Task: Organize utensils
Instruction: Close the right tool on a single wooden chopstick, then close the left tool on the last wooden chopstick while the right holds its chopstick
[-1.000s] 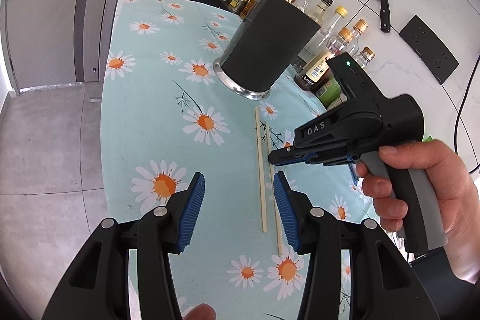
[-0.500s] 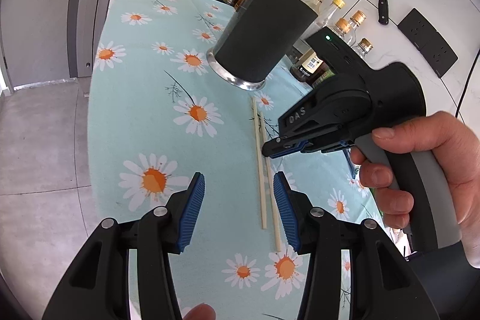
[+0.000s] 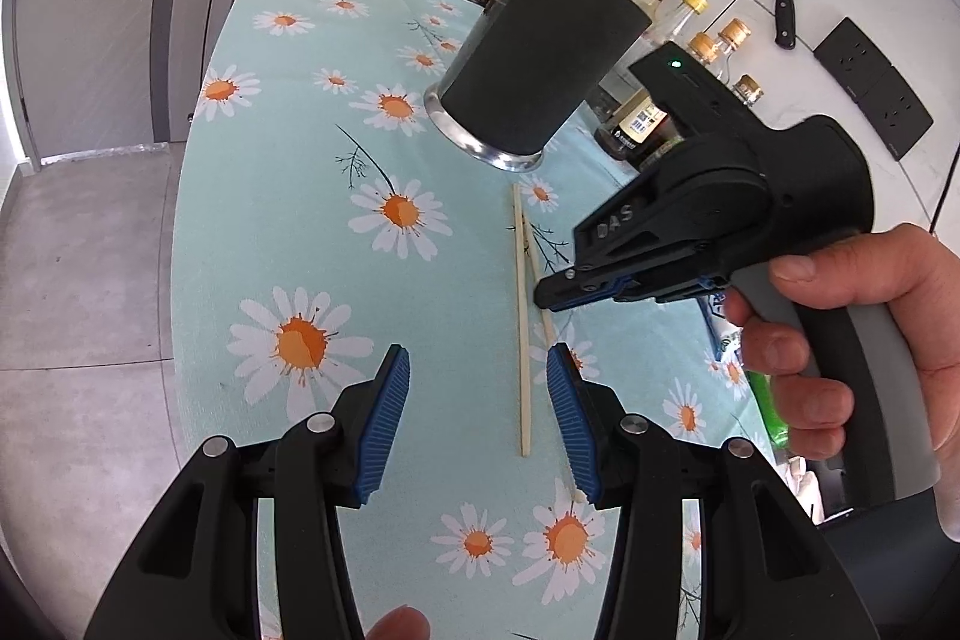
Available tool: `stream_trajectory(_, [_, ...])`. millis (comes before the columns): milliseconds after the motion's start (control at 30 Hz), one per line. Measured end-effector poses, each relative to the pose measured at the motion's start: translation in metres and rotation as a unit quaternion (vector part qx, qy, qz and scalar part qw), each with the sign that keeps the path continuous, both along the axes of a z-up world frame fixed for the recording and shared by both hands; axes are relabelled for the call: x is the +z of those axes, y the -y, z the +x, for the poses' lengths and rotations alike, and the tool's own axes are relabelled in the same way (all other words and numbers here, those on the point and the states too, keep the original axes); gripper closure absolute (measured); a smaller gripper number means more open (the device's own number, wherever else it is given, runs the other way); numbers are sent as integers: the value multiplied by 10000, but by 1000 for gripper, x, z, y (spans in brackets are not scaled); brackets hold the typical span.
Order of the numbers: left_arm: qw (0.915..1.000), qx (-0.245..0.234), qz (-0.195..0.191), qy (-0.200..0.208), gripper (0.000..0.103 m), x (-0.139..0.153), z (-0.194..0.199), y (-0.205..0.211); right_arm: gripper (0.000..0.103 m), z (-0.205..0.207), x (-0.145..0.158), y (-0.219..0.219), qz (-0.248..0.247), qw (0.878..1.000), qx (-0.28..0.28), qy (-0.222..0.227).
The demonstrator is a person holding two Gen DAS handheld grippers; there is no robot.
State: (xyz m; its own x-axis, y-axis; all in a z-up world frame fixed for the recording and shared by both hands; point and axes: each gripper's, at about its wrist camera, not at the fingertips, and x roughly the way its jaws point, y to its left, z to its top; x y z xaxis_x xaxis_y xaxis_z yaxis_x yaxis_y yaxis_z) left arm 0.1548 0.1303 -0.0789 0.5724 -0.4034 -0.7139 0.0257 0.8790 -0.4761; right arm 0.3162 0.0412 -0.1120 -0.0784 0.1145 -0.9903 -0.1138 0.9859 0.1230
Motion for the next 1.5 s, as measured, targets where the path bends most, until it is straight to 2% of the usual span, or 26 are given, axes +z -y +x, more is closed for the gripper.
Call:
stream_trajectory(233, [9985, -175, 431, -298, 58, 1, 20, 19, 98, -2, 3, 29, 429, 9990, 45, -73])
stream_trajectory(367, [9941, -442, 820, -557, 58, 1, 39, 36, 98, -2, 9, 52, 732, 9973, 13, -44])
stream_trajectory(600, [9867, -590, 1103, -1040, 58, -7, 81, 46, 98, 0, 23, 102, 1281, 9917, -94, 11])
stream_trajectory(667, [9852, -617, 1100, -1158, 66, -8, 91, 48, 98, 1, 28, 111, 1420, 9898, -93, 22])
stream_trajectory(900, [9704, -976, 1577, -1547, 71, -13, 119, 81, 98, 9, 47, 133, 1718, 9851, -2, 119])
stream_trajectory(967, [9652, -1016, 1703, -1707, 71, -17, 125, 89, 98, 10, 49, 139, 1787, 9838, 52, 81])
stream_trajectory(1033, [9590, -1021, 1854, -1883, 77, -19, 130, 96, 98, 13, 48, 140, 1843, 9828, 75, 60])
stream_trajectory(1167, [9492, -1078, 2123, -2057, 78, -20, 139, 106, 98, 16, 49, 148, 1963, 9805, 129, 20])
stream_trajectory(1367, [9406, -1001, 2223, -2362, 82, -26, 154, 109, 98, 20, 52, 158, 2163, 9761, 185, -81])
stream_trajectory(1500, [9369, -930, 2326, -2439, 93, -31, 164, 116, 98, 21, 47, 159, 2235, 9742, 252, -170])
